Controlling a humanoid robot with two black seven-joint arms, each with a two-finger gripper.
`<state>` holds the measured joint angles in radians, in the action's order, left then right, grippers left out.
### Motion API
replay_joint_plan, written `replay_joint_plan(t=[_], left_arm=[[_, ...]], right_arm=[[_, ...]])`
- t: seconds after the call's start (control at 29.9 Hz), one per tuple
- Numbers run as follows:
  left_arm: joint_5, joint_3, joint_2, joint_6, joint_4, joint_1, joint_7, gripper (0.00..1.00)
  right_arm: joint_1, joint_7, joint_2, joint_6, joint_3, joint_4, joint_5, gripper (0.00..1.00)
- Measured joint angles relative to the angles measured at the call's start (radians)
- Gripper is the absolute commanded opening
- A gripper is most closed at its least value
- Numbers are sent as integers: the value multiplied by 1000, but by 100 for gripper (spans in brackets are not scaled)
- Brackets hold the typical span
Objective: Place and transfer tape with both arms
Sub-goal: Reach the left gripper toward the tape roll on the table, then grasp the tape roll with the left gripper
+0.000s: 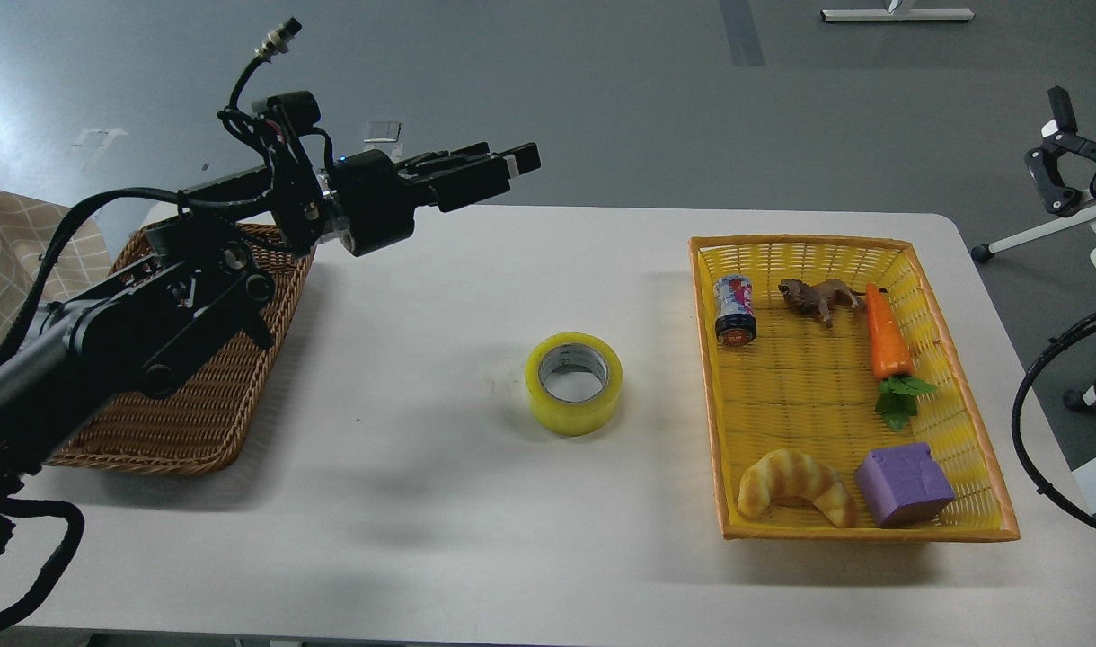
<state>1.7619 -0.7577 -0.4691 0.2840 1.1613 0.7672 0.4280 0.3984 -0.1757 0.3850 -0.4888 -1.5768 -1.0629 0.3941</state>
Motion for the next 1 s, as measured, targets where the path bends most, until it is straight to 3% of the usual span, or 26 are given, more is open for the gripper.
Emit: replay_joint_plan(t=[0.2,0.47,0.57,0.77,1.0], left_arm=[[274,83,11,-108,1,2,-34,98],[346,169,9,-117,30,15,-132,98],[350,213,12,-102,44,31,-156,98],[341,233,67,4,52,62,-269,98],[343,283,141,33,47,53,-307,98]], right_arm=[[-13,-7,0,0,-13,26,0,100],[-17,-9,-10,0,-20,65,0,100],[-19,-11,-13,0,-20,68,0,100],[-20,-11,-16,0,-20,74,0,100],[-20,-11,-21,0,-19,79,0,100]])
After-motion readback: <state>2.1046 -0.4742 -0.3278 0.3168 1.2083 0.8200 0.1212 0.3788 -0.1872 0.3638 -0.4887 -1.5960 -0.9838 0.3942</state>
